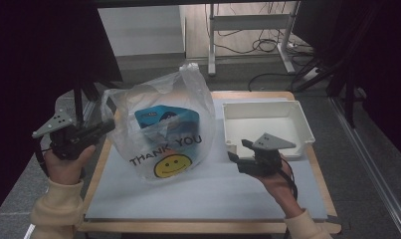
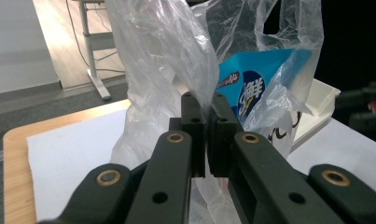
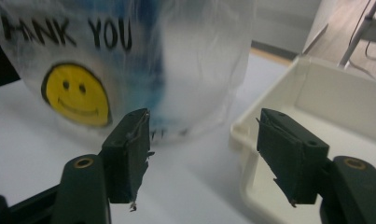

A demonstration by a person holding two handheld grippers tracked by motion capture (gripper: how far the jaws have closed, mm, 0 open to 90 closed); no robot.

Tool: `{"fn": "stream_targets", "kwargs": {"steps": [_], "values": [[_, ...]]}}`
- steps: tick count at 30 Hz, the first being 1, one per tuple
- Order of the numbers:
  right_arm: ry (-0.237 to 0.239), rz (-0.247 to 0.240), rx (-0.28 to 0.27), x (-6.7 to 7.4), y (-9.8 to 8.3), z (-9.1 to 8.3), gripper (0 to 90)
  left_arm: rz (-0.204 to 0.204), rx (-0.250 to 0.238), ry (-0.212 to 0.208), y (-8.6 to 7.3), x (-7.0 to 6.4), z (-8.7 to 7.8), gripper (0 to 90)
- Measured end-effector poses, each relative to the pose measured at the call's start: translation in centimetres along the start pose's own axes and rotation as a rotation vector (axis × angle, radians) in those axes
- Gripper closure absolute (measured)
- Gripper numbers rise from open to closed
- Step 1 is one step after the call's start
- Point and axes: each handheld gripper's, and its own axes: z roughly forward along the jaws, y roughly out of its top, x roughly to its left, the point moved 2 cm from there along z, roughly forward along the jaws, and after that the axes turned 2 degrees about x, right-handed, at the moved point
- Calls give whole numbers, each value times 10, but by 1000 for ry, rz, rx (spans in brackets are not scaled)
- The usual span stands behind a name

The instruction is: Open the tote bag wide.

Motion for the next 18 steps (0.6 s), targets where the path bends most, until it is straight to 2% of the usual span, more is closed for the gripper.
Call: {"fn": "stream_targets", "kwargs": {"steps": [7, 11, 18], "values": [[41, 5, -55, -3, 45, 11, 364, -6, 3, -3, -2, 0, 2, 880], [30, 0, -59, -3, 56, 15, 362, -7, -2, -6, -1, 0, 1, 881], [51, 2, -79, -1, 72, 19, 350, -11, -9, -12, -1, 0, 1, 881]]}}
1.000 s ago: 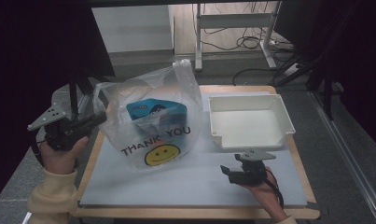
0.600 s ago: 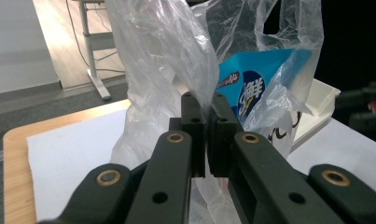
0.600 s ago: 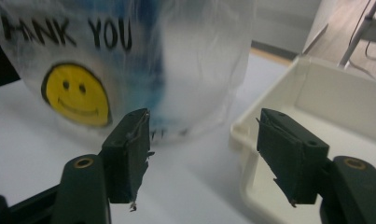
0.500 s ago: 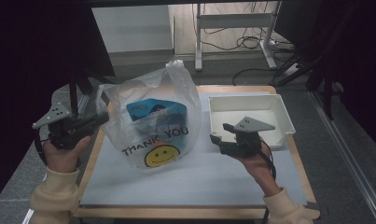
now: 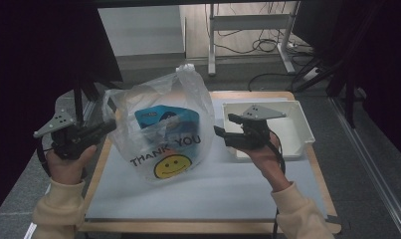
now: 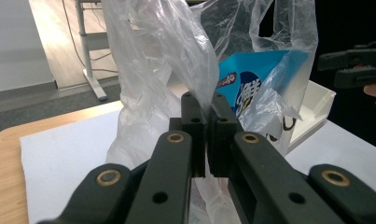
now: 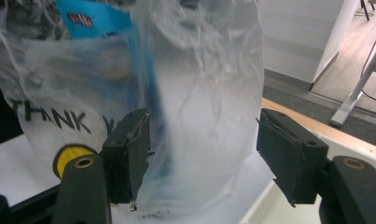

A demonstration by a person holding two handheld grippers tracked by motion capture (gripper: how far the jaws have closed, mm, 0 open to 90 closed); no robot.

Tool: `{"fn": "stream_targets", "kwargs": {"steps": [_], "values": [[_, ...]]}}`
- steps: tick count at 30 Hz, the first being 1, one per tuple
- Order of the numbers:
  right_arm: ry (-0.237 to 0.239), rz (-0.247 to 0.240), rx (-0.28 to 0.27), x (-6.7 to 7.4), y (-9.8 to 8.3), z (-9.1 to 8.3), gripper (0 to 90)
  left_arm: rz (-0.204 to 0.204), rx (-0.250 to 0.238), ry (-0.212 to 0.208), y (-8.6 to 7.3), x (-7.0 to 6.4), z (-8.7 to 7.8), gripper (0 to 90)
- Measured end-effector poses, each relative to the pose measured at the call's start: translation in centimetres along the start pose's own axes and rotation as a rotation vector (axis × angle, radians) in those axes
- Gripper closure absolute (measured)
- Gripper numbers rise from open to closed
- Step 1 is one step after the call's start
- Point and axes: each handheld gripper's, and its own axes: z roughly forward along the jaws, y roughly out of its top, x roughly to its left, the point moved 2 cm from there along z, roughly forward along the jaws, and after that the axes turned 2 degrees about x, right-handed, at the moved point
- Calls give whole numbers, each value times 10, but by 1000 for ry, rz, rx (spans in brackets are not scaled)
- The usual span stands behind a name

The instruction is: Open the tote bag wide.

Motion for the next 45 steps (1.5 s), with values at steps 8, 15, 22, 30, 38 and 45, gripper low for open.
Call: {"fn": "stream_targets", "kwargs": {"steps": [8, 15, 22, 30, 38, 45], "values": [[12, -23, -21, 5, 31, 6, 343, 2, -7, -12, 1, -1, 0, 880], [31, -29, -24, 9, 57, 19, 339, 1, -16, -15, 2, -1, -1, 881], [16, -50, -25, 13, 82, 33, 390, 2, -12, -20, 1, -1, 0, 880], [72, -55, -19, 13, 82, 40, 820, -4, -20, -32, 1, 0, 0, 879], [70, -61, -24, 10, 76, 35, 889, 0, -16, -32, 1, -1, 1, 879], [52, -60, -38, 8, 68, 27, 890, -5, -17, -29, 0, 0, 2, 879]]}}
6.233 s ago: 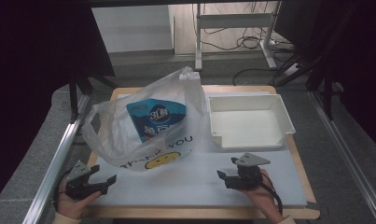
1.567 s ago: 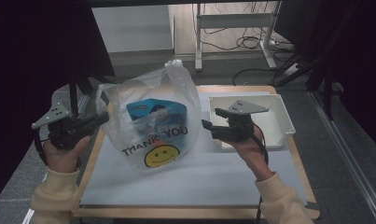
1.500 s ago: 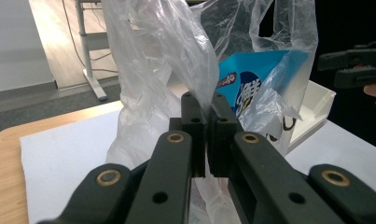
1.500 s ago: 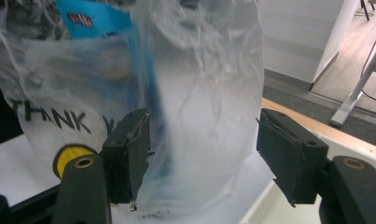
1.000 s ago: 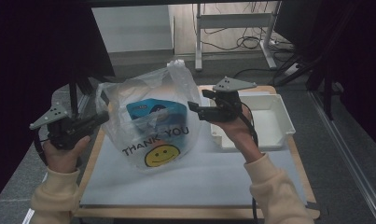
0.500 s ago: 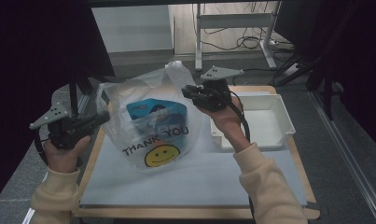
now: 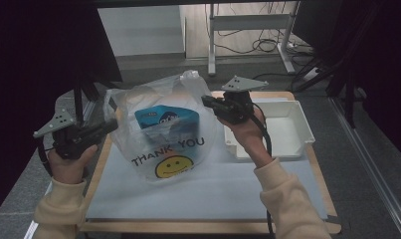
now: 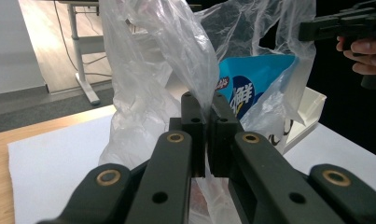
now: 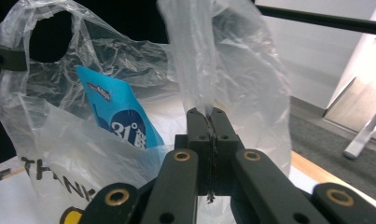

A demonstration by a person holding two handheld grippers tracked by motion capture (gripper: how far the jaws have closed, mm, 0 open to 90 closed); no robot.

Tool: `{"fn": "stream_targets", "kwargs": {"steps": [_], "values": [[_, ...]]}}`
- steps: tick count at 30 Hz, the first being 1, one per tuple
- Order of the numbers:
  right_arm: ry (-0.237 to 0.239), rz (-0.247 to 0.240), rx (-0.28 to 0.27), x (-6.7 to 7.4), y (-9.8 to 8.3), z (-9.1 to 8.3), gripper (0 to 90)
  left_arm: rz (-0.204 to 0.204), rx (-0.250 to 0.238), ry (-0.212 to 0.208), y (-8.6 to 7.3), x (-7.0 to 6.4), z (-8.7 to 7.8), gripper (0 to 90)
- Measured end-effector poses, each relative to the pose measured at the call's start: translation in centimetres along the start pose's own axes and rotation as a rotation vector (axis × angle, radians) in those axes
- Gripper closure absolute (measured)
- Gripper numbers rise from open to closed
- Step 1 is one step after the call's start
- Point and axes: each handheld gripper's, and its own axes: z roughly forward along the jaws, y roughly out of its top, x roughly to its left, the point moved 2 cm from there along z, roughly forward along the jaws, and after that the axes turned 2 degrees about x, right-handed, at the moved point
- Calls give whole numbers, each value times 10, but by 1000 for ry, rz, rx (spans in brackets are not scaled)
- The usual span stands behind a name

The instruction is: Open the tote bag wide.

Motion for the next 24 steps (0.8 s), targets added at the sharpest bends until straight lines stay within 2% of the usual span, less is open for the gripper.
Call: {"fn": "stream_targets", "kwargs": {"steps": [7, 24], "values": [[-14, 4, -5, -3, -9, -2, 890, -6, 4, 6, -2, 2, 2, 878], [-27, 38, 18, -10, -33, 6, 889, -15, 33, 13, -10, 8, 9, 878]]}}
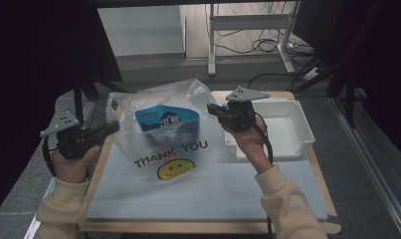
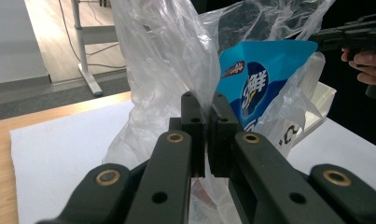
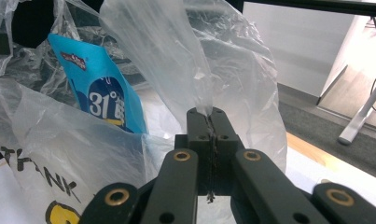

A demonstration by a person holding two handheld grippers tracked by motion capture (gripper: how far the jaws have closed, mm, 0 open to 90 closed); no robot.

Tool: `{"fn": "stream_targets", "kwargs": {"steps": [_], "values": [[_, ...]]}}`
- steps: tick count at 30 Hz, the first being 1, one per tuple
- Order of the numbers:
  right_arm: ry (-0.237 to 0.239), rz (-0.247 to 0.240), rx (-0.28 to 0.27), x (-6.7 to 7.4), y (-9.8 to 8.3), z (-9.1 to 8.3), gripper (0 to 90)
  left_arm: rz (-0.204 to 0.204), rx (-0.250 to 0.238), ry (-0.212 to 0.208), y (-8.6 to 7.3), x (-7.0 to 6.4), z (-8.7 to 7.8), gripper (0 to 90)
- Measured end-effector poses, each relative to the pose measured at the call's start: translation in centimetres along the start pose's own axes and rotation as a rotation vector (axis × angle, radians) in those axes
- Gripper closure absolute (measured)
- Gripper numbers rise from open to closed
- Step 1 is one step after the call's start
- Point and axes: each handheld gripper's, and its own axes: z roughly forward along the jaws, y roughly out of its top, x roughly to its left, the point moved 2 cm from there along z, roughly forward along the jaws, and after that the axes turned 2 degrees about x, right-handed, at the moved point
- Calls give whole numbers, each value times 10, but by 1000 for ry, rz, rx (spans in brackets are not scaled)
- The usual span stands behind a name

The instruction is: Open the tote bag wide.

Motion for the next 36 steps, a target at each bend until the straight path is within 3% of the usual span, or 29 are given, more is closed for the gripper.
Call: {"fn": "stream_targets", "kwargs": {"steps": [20, 30, 36], "values": [[13, 70, 6, -8, -38, -3, 890, -2, 33, 8, -12, 2, 11, 878], [10, 61, 15, -4, -56, 4, 889, -3, 64, 11, -21, 3, 17, 877], [14, 68, 29, -3, -66, 12, 890, -22, 91, 18, -30, 10, 23, 878]]}}
